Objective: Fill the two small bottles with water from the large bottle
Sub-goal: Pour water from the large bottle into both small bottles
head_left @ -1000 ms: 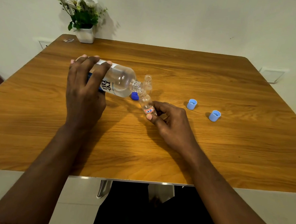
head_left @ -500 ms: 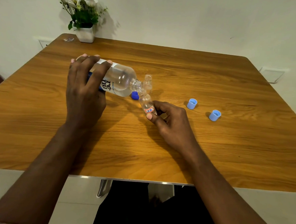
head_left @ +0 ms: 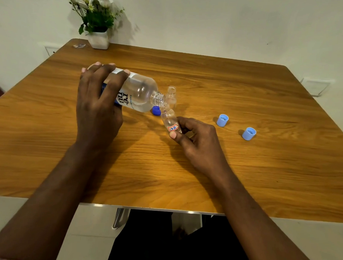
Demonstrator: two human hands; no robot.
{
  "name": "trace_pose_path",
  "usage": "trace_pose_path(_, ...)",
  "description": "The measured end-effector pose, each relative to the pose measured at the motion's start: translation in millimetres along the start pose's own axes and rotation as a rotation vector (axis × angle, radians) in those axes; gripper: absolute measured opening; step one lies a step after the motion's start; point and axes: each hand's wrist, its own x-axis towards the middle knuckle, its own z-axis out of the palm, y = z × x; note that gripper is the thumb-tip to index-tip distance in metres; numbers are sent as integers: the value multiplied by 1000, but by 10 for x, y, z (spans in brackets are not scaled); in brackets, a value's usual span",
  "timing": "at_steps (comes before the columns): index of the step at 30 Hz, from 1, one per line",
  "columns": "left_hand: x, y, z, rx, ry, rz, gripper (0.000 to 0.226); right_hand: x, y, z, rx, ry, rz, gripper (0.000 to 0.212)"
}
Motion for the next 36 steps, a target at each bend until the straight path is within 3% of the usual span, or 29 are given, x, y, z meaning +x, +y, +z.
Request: trace_pose_path(36, -2, -13, 2, -14, 4, 5, 56, 5, -6, -10, -2, -12, 7, 19)
